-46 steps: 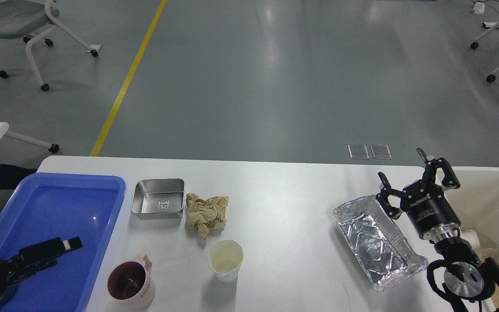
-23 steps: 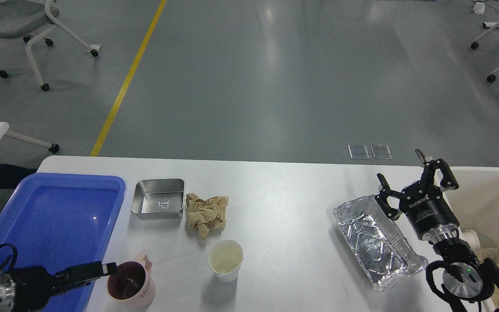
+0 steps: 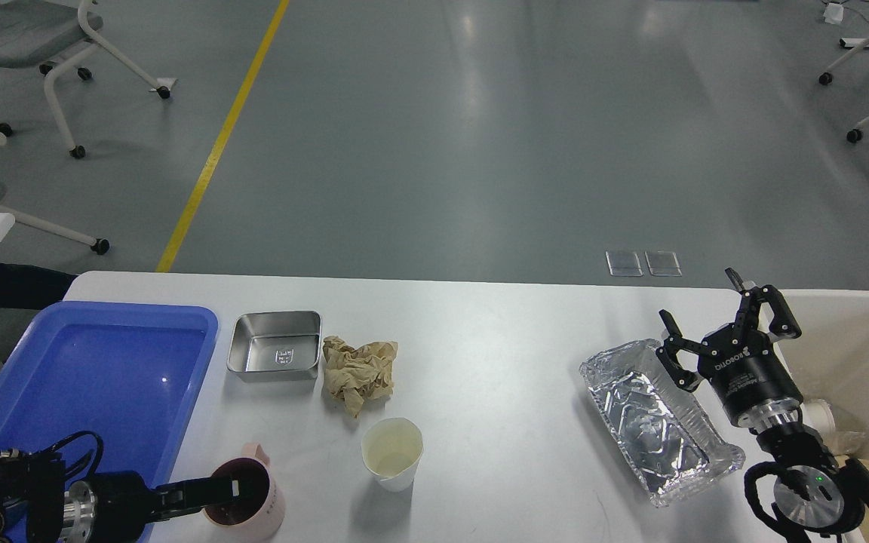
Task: Tidy desktop
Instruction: 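Grasp the pink HOME mug with the left gripper and lift it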
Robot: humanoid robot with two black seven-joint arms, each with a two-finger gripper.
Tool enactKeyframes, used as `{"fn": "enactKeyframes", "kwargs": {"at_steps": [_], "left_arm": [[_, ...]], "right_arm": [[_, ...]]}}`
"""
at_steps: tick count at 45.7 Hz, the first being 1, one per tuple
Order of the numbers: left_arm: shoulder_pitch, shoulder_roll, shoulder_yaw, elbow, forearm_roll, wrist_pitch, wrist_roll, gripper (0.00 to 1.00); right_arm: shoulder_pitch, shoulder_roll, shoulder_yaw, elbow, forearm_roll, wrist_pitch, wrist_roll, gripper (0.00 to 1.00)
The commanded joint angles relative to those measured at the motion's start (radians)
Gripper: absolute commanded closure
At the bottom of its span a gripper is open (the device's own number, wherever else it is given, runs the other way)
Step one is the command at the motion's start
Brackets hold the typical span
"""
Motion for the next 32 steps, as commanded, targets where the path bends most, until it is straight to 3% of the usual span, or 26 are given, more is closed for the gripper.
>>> {"fn": "enactKeyframes", "kwargs": {"at_steps": [1, 7, 16, 18, 21, 32], "left_arm": [[0.006, 0.009, 0.002, 0.0, 0.0, 0.0, -0.001, 0.17], [0.011, 0.016, 0.007, 0.0, 0.002, 0.001, -0.004, 0.22], [0.011, 0.035, 0.022, 0.0, 0.002, 0.001, -0.006, 0.39], [0.011, 0.038, 0.025, 0.0, 0.002, 0.001, -0.003, 0.45], [0.009, 0.044, 0.033, 0.0, 0.0, 0.0, -0.001, 0.66], [0.011, 0.049, 0.042, 0.001, 0.0, -0.002, -0.009, 0.84]], "right_arm": [[-0.001, 0.001, 0.0, -0.001, 0.0, 0.0, 0.0, 0.0], [-0.001, 0.0, 0.0, -0.001, 0.0, 0.0, 0.0, 0.0], [-0.001, 0.0, 0.001, -0.001, 0.0, 0.0, 0.0, 0.0], [-0.001, 0.0, 0.001, -0.001, 0.0, 0.0, 0.0, 0.0], [-0.001, 0.0, 0.001, -0.001, 0.0, 0.0, 0.0, 0.0], [0.001, 0.0, 0.0, -0.001, 0.0, 0.0, 0.0, 0.0]]}}
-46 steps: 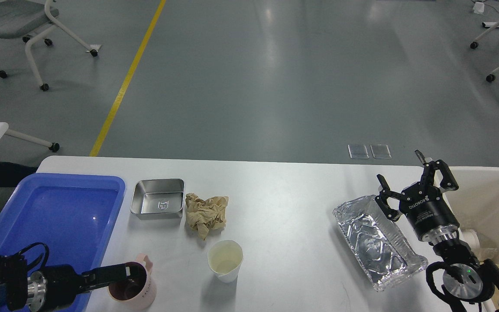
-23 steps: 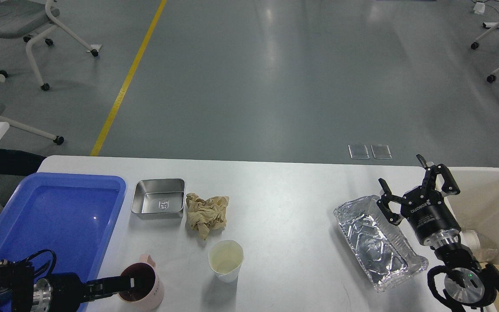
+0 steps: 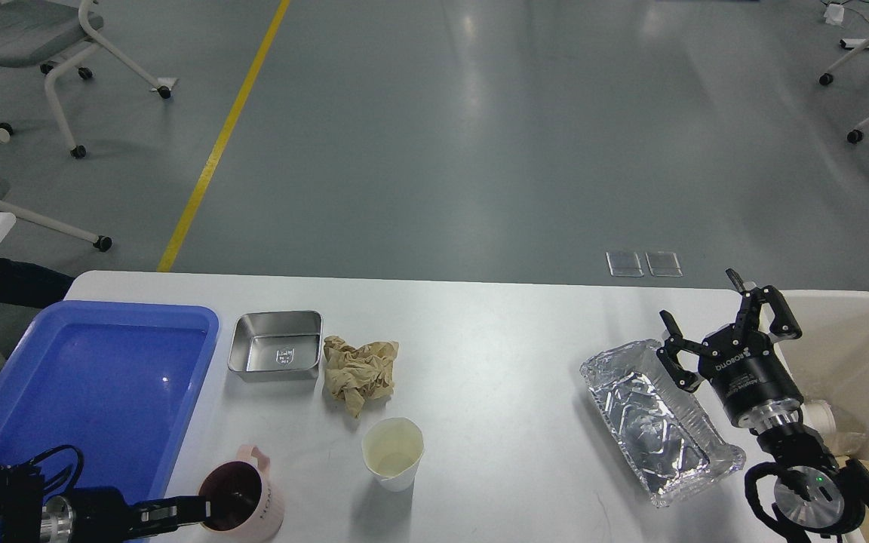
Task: Tidy desktop
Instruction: 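Grasp the pink HOME mug with the left gripper and lift it, then lower the pink mug into the blue tray and release it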
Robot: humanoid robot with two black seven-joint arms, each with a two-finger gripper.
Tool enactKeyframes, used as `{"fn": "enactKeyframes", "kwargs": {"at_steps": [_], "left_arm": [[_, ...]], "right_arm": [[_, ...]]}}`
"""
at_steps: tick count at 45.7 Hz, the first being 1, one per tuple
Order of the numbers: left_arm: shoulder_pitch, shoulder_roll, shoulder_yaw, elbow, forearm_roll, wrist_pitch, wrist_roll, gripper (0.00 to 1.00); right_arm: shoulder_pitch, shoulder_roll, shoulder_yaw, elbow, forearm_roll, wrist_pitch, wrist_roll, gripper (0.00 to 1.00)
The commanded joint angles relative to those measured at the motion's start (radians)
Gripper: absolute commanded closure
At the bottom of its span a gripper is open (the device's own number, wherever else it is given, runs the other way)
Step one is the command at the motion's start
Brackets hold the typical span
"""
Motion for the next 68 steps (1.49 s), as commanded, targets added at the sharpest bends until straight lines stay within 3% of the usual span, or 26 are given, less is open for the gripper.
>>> {"fn": "enactKeyframes", "kwargs": {"at_steps": [1, 8, 25, 32, 46, 51, 59, 68], "left_arm": [[0.001, 0.004, 0.004, 0.002, 0.0, 0.0, -0.005, 0.86], [0.001, 0.001, 0.004, 0.002, 0.001, 0.0, -0.015, 0.99], [-0.008, 0.032, 0.0, -0.043, 0.021, 0.001, -0.066, 1.0], [-0.045, 0.156, -0.01, -0.121, 0.02, -0.008, -0.075, 1.0], [-0.103, 0.427, -0.025, -0.161, 0.006, -0.037, -0.077, 1.0], [-0.105, 0.504, -0.027, -0.161, 0.004, -0.031, -0.095, 1.0], [-0.103, 0.564, -0.022, -0.144, -0.008, 0.023, -0.1, 1.0], [-0.086, 0.549, -0.011, -0.095, -0.009, 0.038, -0.097, 1.0]], "right_arm": [[0.002, 0.0, 0.001, 0.0, 0.0, -0.002, 0.001, 0.0], [0.003, 0.0, -0.001, -0.001, 0.0, 0.0, 0.001, 0.0], [0.005, 0.0, -0.001, -0.001, 0.0, -0.002, 0.001, 0.0], [0.012, 0.001, -0.001, -0.004, 0.0, -0.005, 0.001, 0.0], [0.017, 0.018, -0.016, -0.003, -0.001, -0.014, -0.001, 0.0], [0.018, 0.018, -0.027, -0.003, -0.001, -0.015, -0.001, 0.0], [0.018, 0.017, -0.028, -0.003, -0.003, -0.015, -0.001, 0.0], [0.018, 0.017, -0.028, -0.003, -0.003, -0.015, -0.001, 0.0]]}}
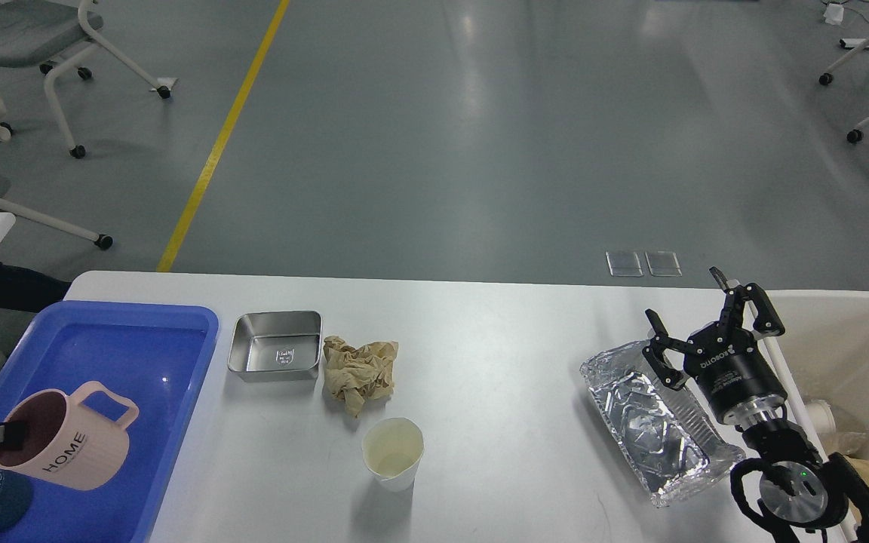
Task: Tidy desktop
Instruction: 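Lower the pink mug into the blue tray and release it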
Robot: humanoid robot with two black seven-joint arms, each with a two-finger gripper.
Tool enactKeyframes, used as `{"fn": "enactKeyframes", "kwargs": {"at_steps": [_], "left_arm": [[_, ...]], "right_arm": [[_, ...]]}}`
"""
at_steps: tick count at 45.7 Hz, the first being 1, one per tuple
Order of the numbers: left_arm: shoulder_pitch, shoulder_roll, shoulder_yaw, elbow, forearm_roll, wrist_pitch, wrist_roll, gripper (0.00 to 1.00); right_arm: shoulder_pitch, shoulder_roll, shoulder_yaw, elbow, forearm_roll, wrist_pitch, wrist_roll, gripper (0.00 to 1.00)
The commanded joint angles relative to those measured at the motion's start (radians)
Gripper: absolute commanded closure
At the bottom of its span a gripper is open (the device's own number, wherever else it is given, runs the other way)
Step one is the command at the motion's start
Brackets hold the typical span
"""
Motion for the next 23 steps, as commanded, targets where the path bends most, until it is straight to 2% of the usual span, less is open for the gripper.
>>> {"fn": "enactKeyframes", "kwargs": {"at_steps": [1, 6, 9, 23], "left_arm": [[0.018, -0.009, 0.008, 0.024, 0.0, 0.015, 0.004, 1.0], [0.025, -0.015, 0.047, 0.082, 0.005, 0.061, 0.005, 1.0], [0.028, -0.058, 0.071, 0.136, 0.007, 0.084, 0.005, 1.0], [0.032, -0.222, 0.121, 0.303, 0.017, 0.116, 0.004, 1.0]], "right_arm": [[0.0, 0.0, 0.0, 0.0, 0.0, 0.0, 0.0, 0.0], [-0.002, -0.005, 0.0, 0.0, 0.0, 0.001, 0.0, 0.0], [-0.003, -0.005, 0.001, 0.0, 0.001, 0.002, 0.0, 0.0], [-0.008, 0.0, 0.001, 0.0, 0.0, 0.003, 0.0, 0.0]]}}
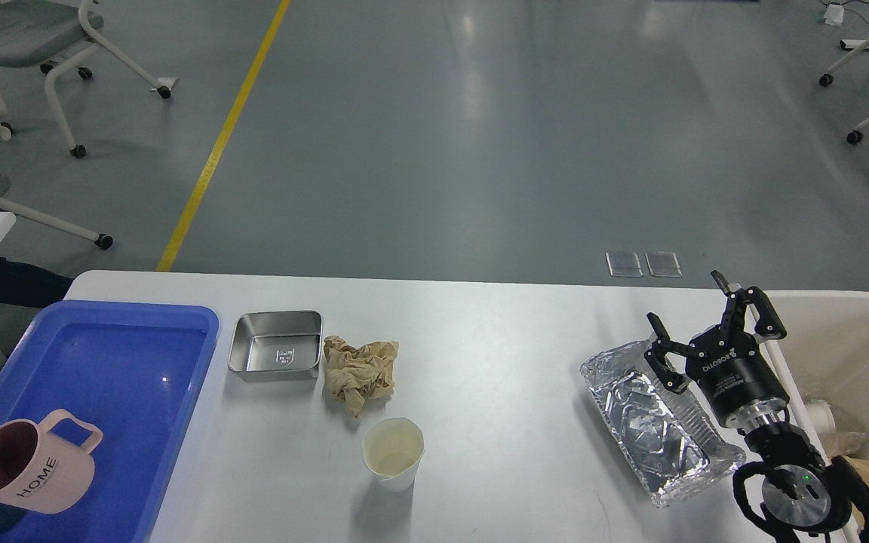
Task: Tidy desktop
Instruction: 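Lower the pink mug into the blue tray and release it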
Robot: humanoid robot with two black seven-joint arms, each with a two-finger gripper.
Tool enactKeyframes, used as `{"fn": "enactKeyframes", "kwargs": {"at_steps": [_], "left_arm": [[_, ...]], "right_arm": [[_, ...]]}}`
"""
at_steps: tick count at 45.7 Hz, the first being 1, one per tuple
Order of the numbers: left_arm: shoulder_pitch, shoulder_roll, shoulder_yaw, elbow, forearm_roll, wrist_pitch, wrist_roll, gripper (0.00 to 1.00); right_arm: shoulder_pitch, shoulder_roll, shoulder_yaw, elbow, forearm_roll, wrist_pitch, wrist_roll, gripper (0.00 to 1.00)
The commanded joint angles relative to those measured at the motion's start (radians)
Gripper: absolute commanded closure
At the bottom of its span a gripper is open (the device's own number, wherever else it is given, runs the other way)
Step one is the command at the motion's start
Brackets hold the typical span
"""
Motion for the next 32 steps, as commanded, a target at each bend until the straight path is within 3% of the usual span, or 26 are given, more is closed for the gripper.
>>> {"fn": "enactKeyframes", "kwargs": {"at_steps": [1, 11, 32], "left_arm": [[0.001, -0.063, 0.012, 0.063, 0.0, 0.01, 0.001, 1.0], [0.0, -0.138, 0.025, 0.141, 0.0, 0.021, 0.004, 1.0], [-0.002, -0.198, 0.025, 0.144, -0.001, 0.029, 0.018, 0.98]], "right_arm": [[0.002, 0.003, 0.0, 0.0, 0.0, 0.0, 0.0, 0.0], [0.002, 0.003, 0.0, 0.0, 0.0, 0.0, 0.002, 0.0], [0.002, 0.004, 0.0, 0.0, 0.0, 0.0, 0.002, 0.0]]}}
